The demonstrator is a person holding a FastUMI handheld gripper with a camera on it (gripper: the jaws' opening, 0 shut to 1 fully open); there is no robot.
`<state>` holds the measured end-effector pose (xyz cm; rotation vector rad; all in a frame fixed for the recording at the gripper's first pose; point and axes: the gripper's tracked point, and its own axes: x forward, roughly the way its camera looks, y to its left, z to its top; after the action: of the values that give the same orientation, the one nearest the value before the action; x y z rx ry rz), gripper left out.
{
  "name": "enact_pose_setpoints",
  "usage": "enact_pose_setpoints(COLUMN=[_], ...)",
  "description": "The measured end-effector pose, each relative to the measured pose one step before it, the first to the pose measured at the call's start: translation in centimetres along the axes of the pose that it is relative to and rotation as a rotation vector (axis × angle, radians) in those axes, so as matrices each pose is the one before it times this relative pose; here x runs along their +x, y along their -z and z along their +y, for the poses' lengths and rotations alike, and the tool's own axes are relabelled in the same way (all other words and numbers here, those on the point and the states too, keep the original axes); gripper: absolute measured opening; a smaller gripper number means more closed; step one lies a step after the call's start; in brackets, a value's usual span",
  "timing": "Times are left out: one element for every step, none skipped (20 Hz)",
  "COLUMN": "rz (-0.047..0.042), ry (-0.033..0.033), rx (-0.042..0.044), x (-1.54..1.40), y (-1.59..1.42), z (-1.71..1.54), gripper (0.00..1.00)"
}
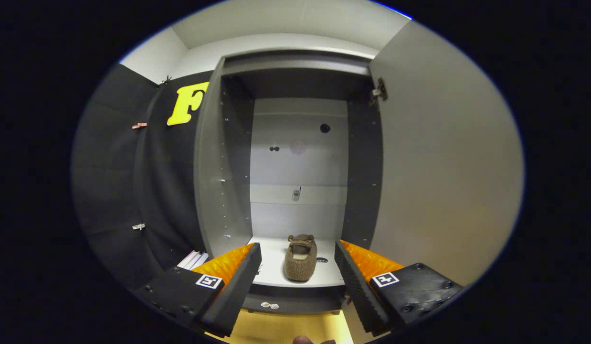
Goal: Open the shoe cabinet door, grab the shoes and put them into the shoe cabinet, then close the shoe cabinet door.
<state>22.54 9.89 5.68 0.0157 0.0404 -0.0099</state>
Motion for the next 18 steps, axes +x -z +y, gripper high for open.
enact_pose_setpoints(rz=[-0.01271, -0.01229, -0.00466, -0.01392, -0.00748, -0.01665, -0.00226, -0.00092, -0.00169, -0.0026, -0.00481, -0.00093, -0.00378, 0.00064, -0.00749, -0.00816, -0.00131, -0.0049], ry=[0.00343, -0.00463, 0.00304, -0.00459, 0.00553, -0.0042, -0.00413, -0.00433, 0.00009, -0.00397, 0.00103, 0.00725, 0.00476, -0.00096, -0.00372, 0.00159, 0.00883, 0.01291], rx=[0.00371, 0.00126, 0.00223, 0.00236, 0.00126, 0.00331, -0.00153, -0.00227, -0.00191, 0.0008, -0.00061, -0.00333, -0.00041, 0.00619, 0.00265, -0.00849, -0.00938, 0.00114], x=[-1.625, -1.507, -1.312, -1.463, -1.452, -1.254, -1.234, -1.146, -1.072, -1.075, -1.035, -1.029, -1.042, -1.007, -0.727, -0.57, -0.199, -1.005], y=[-0.348, -0.397, -0.238, -0.427, -0.476, -0.408, -0.175, -0.038, -0.107, -0.104, -0.082, -0.023, -0.122, -0.255, -0.412, -0.445, 0.017, -0.492], z=[-0.267, -0.137, -0.381, -0.248, -0.438, -0.197, -0.34, -0.442, -0.536, -0.588, -0.661, -1.109, -0.93, -0.66, -0.696, -0.91, -0.988, -1.492], gripper=[0.98, 0.98, 0.98, 0.98, 0.98, 0.98, 0.98, 0.98, 0.98, 0.98, 0.98, 0.98, 0.97, 0.98, 0.98, 0.98, 0.97, 0.97])
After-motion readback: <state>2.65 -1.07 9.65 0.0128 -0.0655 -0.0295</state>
